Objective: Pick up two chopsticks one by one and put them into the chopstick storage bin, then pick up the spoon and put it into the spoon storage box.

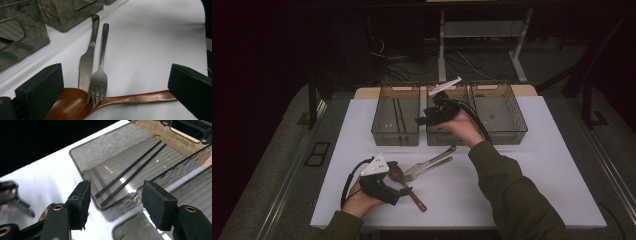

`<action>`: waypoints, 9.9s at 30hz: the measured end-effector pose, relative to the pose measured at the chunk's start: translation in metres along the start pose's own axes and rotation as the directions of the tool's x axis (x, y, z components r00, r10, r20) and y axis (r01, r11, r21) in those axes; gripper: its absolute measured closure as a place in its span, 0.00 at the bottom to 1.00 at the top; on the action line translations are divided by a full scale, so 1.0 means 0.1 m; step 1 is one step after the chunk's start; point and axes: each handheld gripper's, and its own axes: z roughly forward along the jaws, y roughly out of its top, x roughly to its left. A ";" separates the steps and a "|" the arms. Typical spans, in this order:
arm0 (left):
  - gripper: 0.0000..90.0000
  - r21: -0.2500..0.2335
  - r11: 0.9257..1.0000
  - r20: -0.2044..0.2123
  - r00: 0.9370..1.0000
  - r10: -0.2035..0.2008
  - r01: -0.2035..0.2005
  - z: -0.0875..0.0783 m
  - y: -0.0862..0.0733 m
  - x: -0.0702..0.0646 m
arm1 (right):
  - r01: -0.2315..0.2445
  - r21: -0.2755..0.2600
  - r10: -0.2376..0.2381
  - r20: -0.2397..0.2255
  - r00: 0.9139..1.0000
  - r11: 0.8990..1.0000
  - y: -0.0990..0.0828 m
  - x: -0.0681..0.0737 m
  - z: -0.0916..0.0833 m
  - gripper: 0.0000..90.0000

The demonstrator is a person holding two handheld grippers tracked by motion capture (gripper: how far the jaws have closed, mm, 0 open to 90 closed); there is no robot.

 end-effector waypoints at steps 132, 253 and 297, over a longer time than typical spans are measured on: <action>0.98 0.349 0.935 -0.108 0.994 -0.027 0.064 -0.20 -0.20 0.01 | -0.054 -0.098 0.071 0.173 0.982 0.994 -2.49 0.23 -1.61 0.15; 0.91 0.096 0.995 -0.058 0.998 -0.014 0.020 1.28 1.90 0.78 | -0.053 -0.127 0.073 0.158 0.985 0.990 -2.47 0.24 -1.63 0.15; 0.42 0.086 0.996 -0.023 1.000 -0.017 0.019 1.64 2.07 0.75 | -0.044 -0.143 0.065 0.147 0.987 0.989 -2.46 0.24 -1.65 0.15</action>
